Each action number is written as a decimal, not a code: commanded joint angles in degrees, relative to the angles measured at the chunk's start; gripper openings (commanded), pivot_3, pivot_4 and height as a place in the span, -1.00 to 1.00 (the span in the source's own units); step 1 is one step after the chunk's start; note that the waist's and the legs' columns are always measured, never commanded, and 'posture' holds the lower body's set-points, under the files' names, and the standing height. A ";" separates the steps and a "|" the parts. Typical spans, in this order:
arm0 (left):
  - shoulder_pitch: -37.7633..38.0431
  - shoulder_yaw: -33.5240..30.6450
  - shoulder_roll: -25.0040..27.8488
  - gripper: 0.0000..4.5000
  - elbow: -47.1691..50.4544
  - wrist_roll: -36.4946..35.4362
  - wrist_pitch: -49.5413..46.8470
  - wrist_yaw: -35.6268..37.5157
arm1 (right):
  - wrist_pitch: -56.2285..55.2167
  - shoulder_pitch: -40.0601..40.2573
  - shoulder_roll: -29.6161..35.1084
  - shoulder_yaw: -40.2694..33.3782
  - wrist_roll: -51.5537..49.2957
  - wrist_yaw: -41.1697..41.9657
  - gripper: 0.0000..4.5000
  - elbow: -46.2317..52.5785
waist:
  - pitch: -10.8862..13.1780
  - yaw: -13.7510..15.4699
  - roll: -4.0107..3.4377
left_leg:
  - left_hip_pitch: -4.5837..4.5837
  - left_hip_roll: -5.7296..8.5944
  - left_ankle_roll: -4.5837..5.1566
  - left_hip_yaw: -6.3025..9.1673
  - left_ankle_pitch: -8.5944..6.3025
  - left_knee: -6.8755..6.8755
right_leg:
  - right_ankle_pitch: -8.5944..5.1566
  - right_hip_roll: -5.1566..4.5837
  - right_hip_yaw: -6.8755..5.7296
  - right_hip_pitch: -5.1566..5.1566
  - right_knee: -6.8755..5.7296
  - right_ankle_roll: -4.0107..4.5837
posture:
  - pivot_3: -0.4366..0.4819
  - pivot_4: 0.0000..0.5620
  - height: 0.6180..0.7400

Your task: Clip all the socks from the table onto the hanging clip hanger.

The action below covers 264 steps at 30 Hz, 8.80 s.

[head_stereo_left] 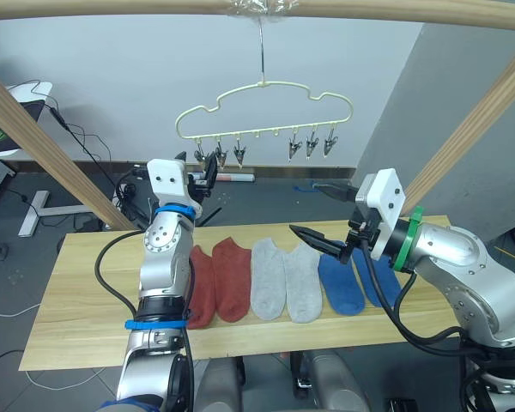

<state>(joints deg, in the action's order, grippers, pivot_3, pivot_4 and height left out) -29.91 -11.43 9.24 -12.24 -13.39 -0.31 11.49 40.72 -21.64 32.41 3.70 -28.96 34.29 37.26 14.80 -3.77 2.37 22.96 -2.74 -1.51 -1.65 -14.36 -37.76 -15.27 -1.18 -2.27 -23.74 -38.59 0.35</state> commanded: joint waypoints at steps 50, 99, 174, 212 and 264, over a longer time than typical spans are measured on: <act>-1.66 1.16 2.47 -0.87 0.26 1.24 3.69 1.68 | -3.75 9.31 -0.90 0.18 10.39 -7.18 1.00 -1.36 | 0.17 0.12 0.09 | 0.33 0.01 -0.03 -0.06 -0.01 0.10 | -0.05 -0.04 0.04 -0.38 0.01 -0.14 | -0.47 -0.06 1.00; -2.64 -1.70 9.47 -0.87 14.21 -18.77 -30.49 13.88 | -33.64 9.92 -20.21 9.65 31.96 -15.31 -1.00 -29.41 | 1.55 0.32 -0.36 | 0.09 -0.05 -0.37 -0.22 0.02 0.26 | -0.10 0.01 0.28 -0.46 -0.26 -0.24 | -0.27 0.05 1.00; 7.40 -4.62 18.21 0.37 25.34 -31.88 -46.70 13.24 | -38.51 -12.43 -41.48 15.28 33.87 -19.41 -1.00 -50.75 | 1.57 1.85 -0.27 | 0.01 -0.01 -0.82 -0.09 0.26 0.75 | 0.04 -0.12 0.13 -0.47 -0.20 0.03 | -0.20 -0.05 1.00; 2.19 -0.80 14.68 0.37 17.20 -12.03 -22.12 12.56 | -32.36 -8.70 -37.72 15.97 35.57 -17.71 -1.00 -44.48 | 1.55 1.80 -0.23 | 0.03 0.01 -0.81 -0.11 0.25 0.74 | 0.04 -0.13 0.13 -0.48 -0.22 0.03 | -0.23 -0.08 1.00; 0.12 1.73 7.23 -1.00 9.26 -0.84 -4.21 5.49 | -26.60 -7.80 -35.90 14.49 33.44 -15.44 -1.00 -35.31 | 1.55 1.05 -0.22 | 0.01 -0.01 -0.59 -0.10 0.14 0.70 | 0.04 -0.12 0.09 -0.48 -0.30 0.04 | -0.28 -0.01 1.00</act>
<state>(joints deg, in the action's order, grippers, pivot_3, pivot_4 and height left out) -29.59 -9.36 15.93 -5.05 -14.24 -4.62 16.94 14.51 -28.57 -2.75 18.09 5.40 18.69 -0.21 16.35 -2.72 2.14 22.97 -2.75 -2.09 -1.75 -14.22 -37.06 -15.22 -1.30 -2.19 -24.22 -38.88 0.38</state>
